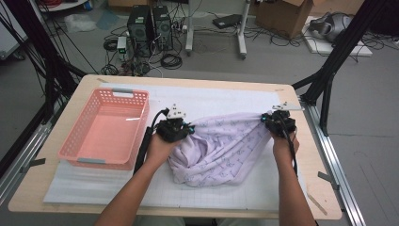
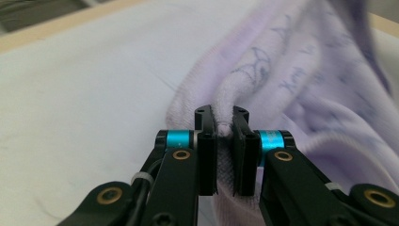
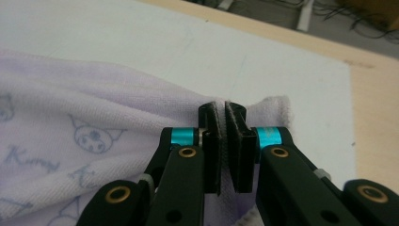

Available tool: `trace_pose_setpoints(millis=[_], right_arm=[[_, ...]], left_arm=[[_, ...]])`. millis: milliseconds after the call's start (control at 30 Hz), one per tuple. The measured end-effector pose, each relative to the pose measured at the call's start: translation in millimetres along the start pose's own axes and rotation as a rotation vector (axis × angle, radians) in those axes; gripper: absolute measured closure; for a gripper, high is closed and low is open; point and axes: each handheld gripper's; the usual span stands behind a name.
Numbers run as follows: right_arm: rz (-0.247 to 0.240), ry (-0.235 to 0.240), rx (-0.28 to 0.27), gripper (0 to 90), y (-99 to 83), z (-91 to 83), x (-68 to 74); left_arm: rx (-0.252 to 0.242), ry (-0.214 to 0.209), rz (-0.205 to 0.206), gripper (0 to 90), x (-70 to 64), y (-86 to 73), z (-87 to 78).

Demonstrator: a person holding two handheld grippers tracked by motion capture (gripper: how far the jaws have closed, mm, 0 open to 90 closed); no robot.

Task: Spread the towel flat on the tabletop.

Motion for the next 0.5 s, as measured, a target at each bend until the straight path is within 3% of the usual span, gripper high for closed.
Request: trace_pose_setpoints(millis=[67, 133, 233, 367, 500], right_arm=[[-0.01, -0.013, -0.039, 84.4, 3.8, 1.2, 5.8], [-0.015, 0.008, -0.033, 76.2, 5.5, 4.5, 9.2], [0.021, 0.045, -0.035, 62.9, 4.4, 2.1, 12.2], [0.069, 0.118, -0.03, 55.5, 0.5, -10.6, 11.4], [0.049, 0.164, -0.052, 54.2, -9.1, -31.2, 20.1]], left_arm=[[0.0, 0.059, -0.021, 82.3, 7.4, 4.5, 7.2], [-0.004, 0.063, -0.084, 78.7, 13.8, 2.6, 11.5], [-0.001, 0.029, -0.1, 58.6, 13.8, -3.1, 10.3], [-0.019, -0.05, -0.121, 43.2, 9.4, -9.3, 1.6], [-0.029, -0.122, -0.077, 42.1, -0.2, -12.7, -9.0]])
Point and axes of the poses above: each handheld gripper's, and its own axes: z roughly forward along the jaws, y roughly out of its top, x roughly to its left, and after that the axes turned 9 degrees about y, right-handed
